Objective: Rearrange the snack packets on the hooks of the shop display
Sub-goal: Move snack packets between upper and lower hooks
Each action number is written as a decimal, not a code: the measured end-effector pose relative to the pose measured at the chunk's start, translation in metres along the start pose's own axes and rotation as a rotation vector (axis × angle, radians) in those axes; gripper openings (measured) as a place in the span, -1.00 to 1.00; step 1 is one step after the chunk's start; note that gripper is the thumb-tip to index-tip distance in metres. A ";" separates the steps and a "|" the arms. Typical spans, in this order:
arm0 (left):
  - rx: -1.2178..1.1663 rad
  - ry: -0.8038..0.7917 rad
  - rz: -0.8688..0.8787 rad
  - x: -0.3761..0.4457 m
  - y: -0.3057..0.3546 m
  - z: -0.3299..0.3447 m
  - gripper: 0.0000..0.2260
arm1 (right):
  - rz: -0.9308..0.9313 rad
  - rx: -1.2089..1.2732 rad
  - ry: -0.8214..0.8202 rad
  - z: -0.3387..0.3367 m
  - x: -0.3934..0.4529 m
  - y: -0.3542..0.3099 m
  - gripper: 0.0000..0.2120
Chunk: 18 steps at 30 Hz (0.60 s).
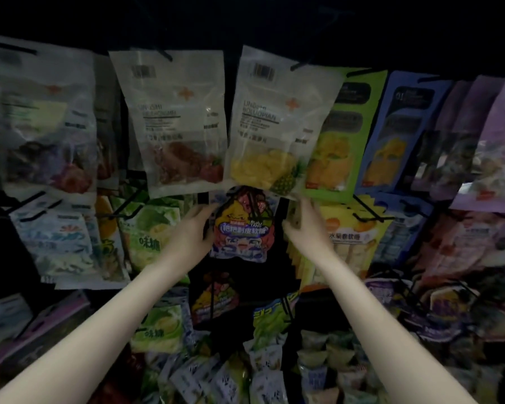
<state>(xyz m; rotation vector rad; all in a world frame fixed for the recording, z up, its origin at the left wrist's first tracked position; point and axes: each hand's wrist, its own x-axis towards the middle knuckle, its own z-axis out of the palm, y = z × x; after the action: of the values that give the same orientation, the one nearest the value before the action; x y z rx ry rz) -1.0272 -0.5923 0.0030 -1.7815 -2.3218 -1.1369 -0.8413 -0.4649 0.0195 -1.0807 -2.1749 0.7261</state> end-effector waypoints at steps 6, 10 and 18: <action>-0.061 -0.144 -0.087 -0.033 -0.025 0.019 -0.50 | 0.130 0.152 -0.238 0.066 -0.016 0.039 -0.40; -0.038 -0.257 -0.140 -0.067 -0.049 0.025 -0.51 | 0.123 0.149 -0.298 0.098 -0.023 0.050 -0.38; -0.039 -0.108 -0.043 -0.043 -0.032 0.018 -0.50 | -0.093 0.223 0.174 0.080 0.036 0.021 -0.36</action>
<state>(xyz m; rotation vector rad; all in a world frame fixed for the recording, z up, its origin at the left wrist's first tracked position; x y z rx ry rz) -1.0311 -0.6217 -0.0450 -1.8599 -2.4252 -1.1257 -0.9056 -0.4411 -0.0390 -0.8876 -1.9321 0.7809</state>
